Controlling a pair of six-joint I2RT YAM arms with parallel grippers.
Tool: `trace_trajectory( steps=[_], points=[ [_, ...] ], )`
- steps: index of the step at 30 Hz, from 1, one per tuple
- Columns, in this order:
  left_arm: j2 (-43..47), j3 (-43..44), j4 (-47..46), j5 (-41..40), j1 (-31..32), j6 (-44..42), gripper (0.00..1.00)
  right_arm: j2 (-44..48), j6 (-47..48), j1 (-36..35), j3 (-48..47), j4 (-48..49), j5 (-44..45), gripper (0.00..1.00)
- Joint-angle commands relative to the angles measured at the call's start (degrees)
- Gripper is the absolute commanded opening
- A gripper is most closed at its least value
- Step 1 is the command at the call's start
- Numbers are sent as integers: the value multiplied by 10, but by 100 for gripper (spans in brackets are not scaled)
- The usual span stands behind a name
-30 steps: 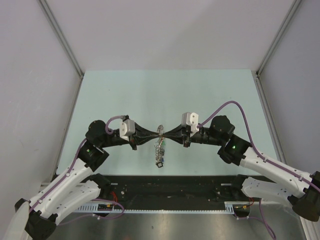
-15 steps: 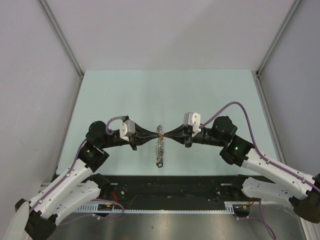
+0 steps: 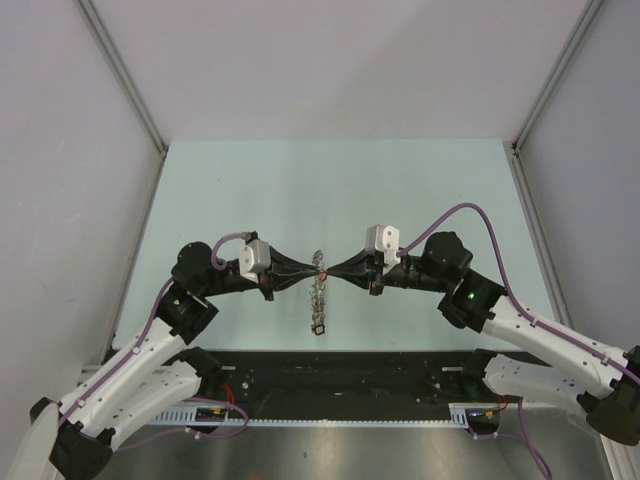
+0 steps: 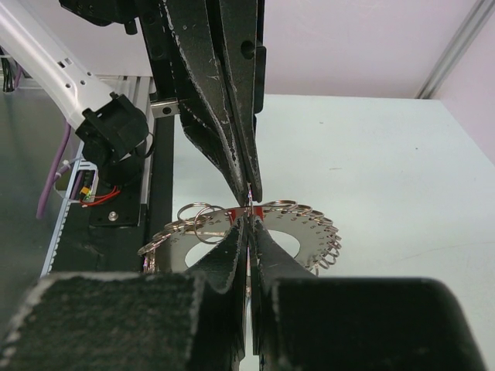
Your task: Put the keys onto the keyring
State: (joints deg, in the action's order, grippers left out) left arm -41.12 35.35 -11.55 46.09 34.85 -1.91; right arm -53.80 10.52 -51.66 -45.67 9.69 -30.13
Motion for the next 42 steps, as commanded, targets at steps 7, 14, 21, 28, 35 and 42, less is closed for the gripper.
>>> trace_trajectory(
  steps=[7,14,21,28,35,42],
  points=[
    [10,3,-55,8,-3,5,0,1,-7,4,-25,15,-1,0],
    [11,3,-52,5,-2,4,0,6,-7,4,-26,12,2,0],
    [11,2,-52,8,-2,5,1,3,-7,4,-25,13,-1,0],
    [10,3,-56,14,-3,5,0,-3,-9,4,-26,17,-5,0],
    [10,2,-57,16,-3,6,0,-4,-9,4,-26,20,-6,0],
    [8,2,-59,23,-3,7,0,-10,-13,2,-26,30,-16,0]
  ],
)
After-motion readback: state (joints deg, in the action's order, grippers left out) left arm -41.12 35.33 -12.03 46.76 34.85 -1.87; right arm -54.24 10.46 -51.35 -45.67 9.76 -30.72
